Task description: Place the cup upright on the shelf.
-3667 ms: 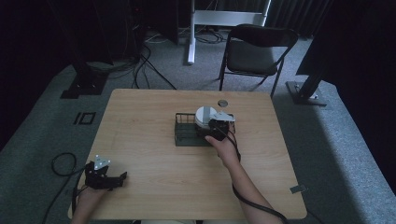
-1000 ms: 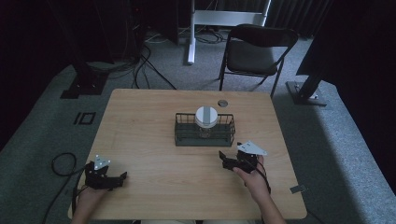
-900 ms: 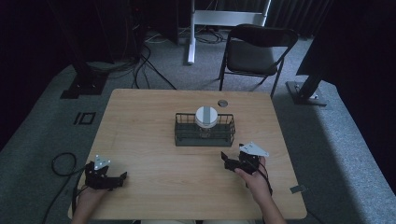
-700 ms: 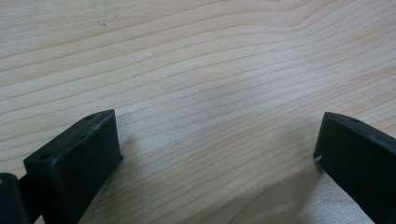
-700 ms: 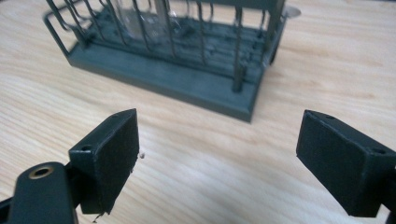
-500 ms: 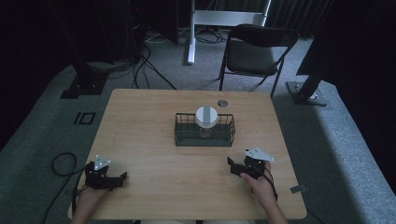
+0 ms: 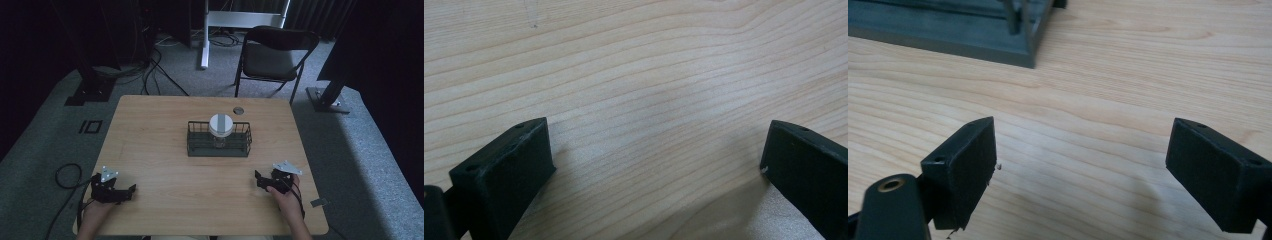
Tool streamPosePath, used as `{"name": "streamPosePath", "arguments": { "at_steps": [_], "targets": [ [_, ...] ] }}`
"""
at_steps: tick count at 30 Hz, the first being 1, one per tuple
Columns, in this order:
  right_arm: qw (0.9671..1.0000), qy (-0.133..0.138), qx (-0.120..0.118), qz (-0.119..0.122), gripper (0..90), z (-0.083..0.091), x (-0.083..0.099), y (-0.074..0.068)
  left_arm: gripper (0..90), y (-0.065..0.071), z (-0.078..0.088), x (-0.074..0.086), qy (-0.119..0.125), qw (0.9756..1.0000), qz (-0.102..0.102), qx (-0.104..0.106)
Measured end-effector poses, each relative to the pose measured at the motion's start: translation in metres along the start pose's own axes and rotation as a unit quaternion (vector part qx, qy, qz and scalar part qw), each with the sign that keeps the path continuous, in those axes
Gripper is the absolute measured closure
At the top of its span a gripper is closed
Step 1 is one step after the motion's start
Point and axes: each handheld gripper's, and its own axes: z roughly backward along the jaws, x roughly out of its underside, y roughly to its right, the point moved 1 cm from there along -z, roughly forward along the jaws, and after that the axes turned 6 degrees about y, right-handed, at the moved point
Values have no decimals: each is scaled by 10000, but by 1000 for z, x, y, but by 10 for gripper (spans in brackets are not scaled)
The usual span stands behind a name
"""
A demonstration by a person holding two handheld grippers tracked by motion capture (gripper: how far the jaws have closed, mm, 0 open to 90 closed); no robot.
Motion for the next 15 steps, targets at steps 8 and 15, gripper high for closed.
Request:
{"name": "streamPosePath", "arguments": {
  "at_steps": [8,15],
  "targets": [
    [9993,-142,318,-103,125,1,2,15,5,0,0,0,-2,10000,-1,1],
    [9967,-381,666,-274,125,5,6,32,5,0,0,0,-1,10000,-1,1]
  ]
}}
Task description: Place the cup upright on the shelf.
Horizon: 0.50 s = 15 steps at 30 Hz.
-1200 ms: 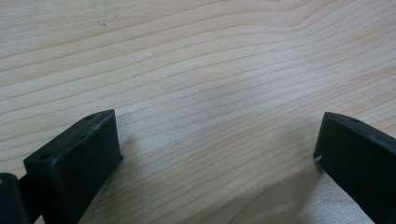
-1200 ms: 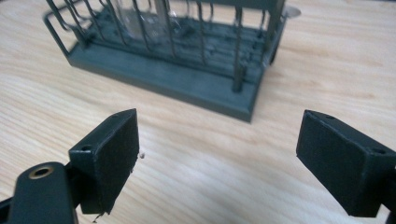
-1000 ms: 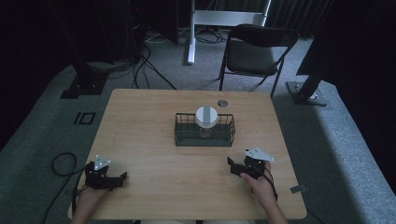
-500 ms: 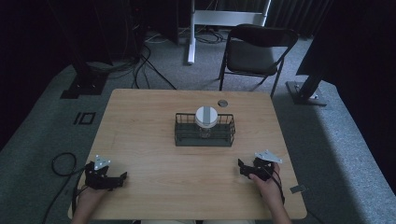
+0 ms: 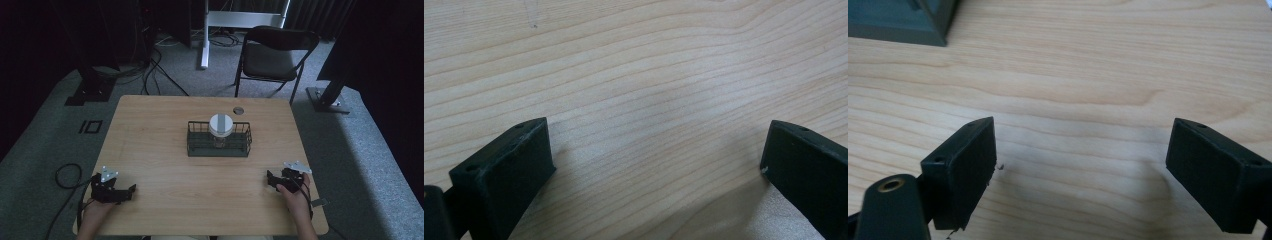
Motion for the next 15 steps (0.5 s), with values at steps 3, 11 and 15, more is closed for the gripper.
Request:
{"name": "streamPosePath", "arguments": {
  "at_steps": [3,11,15],
  "targets": [
    [10000,-80,46,-18,125,0,1,2,5,0,0,0,-1,10000,-1,1],
    [9996,-259,69,27,120,-1,2,4,6,0,0,0,0,10000,2,-1],
    [9996,-259,54,38,118,-2,1,5,5,0,0,0,1,10000,1,-1]
  ]
}}
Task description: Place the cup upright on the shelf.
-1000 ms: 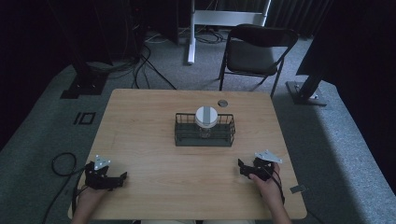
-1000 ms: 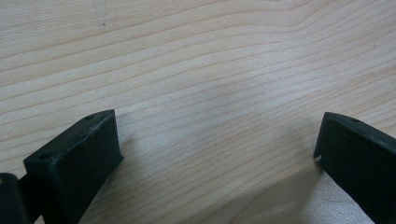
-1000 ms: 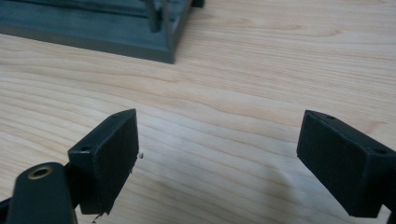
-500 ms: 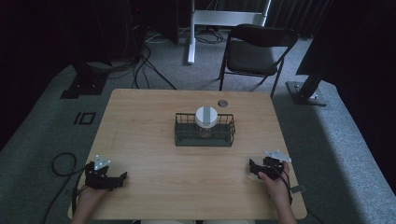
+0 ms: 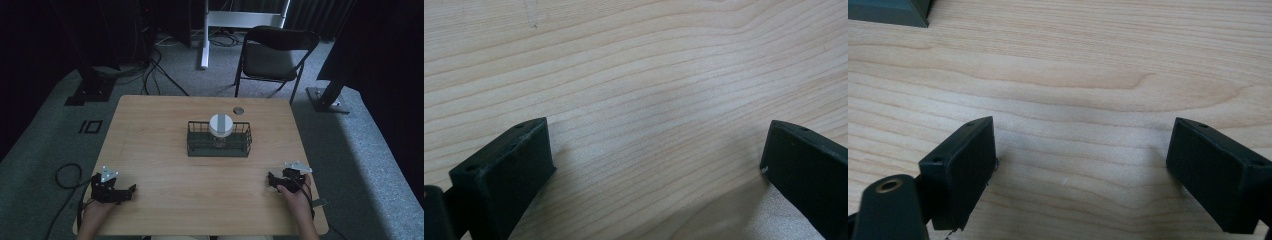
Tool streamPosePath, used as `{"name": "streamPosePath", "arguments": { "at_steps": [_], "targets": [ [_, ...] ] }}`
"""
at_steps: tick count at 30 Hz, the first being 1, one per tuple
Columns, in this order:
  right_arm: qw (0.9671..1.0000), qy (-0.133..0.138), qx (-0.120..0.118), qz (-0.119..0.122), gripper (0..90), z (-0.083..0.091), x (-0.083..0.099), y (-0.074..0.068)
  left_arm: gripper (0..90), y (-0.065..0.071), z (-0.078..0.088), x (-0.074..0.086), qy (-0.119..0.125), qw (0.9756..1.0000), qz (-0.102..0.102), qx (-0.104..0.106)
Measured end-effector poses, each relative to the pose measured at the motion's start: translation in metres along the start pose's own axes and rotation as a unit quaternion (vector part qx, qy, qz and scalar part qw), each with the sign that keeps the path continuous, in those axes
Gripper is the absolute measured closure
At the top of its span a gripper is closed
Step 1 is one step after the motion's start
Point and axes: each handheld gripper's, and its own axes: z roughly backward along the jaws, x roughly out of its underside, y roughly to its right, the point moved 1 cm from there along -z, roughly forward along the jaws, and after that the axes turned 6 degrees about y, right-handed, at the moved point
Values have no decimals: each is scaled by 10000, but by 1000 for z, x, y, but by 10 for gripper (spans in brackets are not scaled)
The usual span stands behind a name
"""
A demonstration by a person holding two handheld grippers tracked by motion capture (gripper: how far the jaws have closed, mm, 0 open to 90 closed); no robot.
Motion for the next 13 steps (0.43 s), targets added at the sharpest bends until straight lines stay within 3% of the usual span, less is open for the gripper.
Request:
{"name": "streamPosePath", "arguments": {
  "at_steps": [13],
  "targets": [
    [10000,1,-11,17,116,0,0,0,6,0,0,0,-2,10000,12,-9]
  ]
}}
